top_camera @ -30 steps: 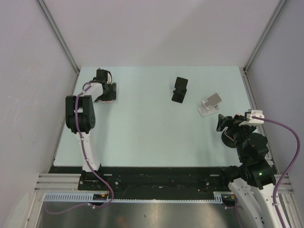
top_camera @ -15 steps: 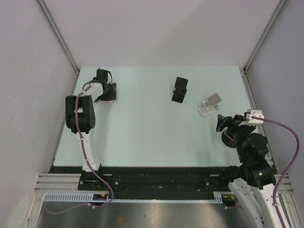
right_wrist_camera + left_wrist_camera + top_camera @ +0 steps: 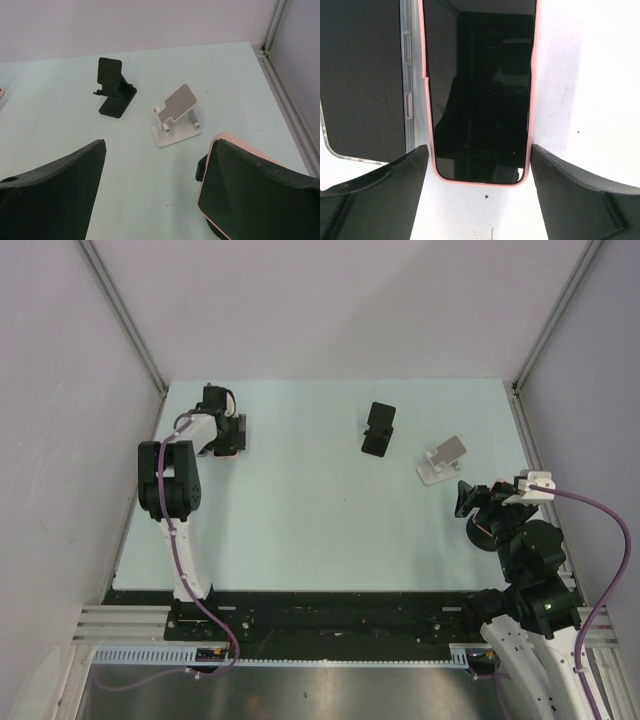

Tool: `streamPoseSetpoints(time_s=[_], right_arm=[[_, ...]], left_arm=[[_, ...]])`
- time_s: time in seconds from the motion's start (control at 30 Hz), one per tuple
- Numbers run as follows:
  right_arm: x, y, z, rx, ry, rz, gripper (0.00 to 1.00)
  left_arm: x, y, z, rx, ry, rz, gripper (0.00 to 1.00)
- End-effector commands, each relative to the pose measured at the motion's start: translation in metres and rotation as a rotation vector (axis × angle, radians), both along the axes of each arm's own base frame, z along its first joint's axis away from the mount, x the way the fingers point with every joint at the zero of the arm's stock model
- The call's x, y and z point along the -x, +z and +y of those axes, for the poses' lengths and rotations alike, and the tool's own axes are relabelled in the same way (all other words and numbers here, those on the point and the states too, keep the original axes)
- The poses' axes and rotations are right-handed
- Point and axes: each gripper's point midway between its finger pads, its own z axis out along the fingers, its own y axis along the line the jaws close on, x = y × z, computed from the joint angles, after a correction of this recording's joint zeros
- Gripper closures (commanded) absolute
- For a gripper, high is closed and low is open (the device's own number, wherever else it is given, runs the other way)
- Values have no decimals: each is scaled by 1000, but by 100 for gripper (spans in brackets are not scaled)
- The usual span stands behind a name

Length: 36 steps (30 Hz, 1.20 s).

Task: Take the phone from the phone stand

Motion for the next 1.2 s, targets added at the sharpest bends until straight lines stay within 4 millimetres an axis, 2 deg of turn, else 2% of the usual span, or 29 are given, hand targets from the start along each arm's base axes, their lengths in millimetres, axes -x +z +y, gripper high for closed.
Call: streamPoseSetpoints(time_s=[0.0,0.27,1.17], right_arm=[[-1,9,1,0,6,-39,2],[-1,9,2,0,13,-39,2],[1,10,3,-1,24,-47,2]], left_arm=[[13,-9,6,-43,-25,64,13],[13,-6,10,-59,0,59,16],[17,2,22,-112,51,49,14]])
